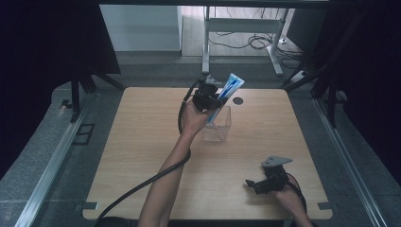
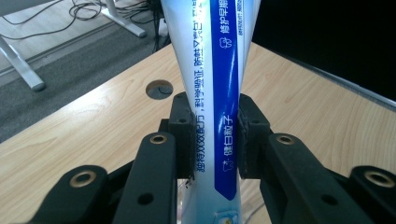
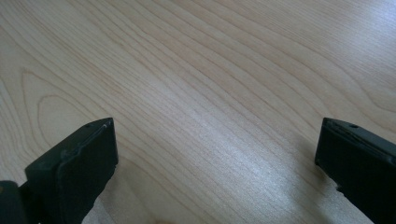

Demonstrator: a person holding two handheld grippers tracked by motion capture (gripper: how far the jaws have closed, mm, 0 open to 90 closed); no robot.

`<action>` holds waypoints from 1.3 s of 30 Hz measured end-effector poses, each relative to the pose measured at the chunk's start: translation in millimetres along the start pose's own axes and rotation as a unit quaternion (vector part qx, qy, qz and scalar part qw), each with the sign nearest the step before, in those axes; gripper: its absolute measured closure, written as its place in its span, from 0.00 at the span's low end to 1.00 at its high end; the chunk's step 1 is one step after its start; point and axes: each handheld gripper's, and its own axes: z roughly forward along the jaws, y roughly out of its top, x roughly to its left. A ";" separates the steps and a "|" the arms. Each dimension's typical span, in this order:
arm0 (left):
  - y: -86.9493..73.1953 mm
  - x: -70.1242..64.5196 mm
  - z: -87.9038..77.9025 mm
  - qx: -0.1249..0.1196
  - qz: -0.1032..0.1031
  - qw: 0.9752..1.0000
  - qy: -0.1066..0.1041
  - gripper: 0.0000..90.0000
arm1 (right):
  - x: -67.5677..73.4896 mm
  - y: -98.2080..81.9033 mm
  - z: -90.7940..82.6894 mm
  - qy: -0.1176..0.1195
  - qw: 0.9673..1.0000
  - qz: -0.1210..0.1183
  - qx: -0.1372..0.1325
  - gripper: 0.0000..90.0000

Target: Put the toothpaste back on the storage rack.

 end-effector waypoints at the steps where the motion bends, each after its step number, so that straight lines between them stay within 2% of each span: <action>1: 0.4 -0.2 1.7 -0.001 0.001 1.000 0.001 0.80 | 0.2 0.1 0.0 0.001 1.000 0.000 0.001 0.00; 12: 2.6 -1.0 14.5 -0.011 0.012 1.000 0.011 0.80 | 0.1 -0.4 0.8 0.003 1.000 -0.001 0.003 0.00; 18: -1.0 0.9 21.3 -0.013 0.009 1.000 0.015 0.80 | 1.0 0.0 1.0 0.005 1.000 0.000 0.002 0.00; 22: -5.0 0.7 26.1 -0.006 0.014 1.000 0.020 0.80 | 0.7 0.1 0.4 0.006 1.000 0.001 -0.001 0.00; 27: -10.0 -0.6 32.4 -0.004 0.017 1.000 0.017 0.80 | 0.7 0.2 0.4 0.007 1.000 0.001 -0.003 0.00; 32: -13.8 -3.9 38.6 0.007 0.031 0.999 0.021 0.80 | -0.1 0.0 0.1 0.005 1.000 0.001 -0.004 0.00; 39: -21.3 -4.6 45.4 0.015 0.034 0.999 0.024 0.80 | -0.1 0.1 0.6 0.007 1.000 0.000 -0.003 0.00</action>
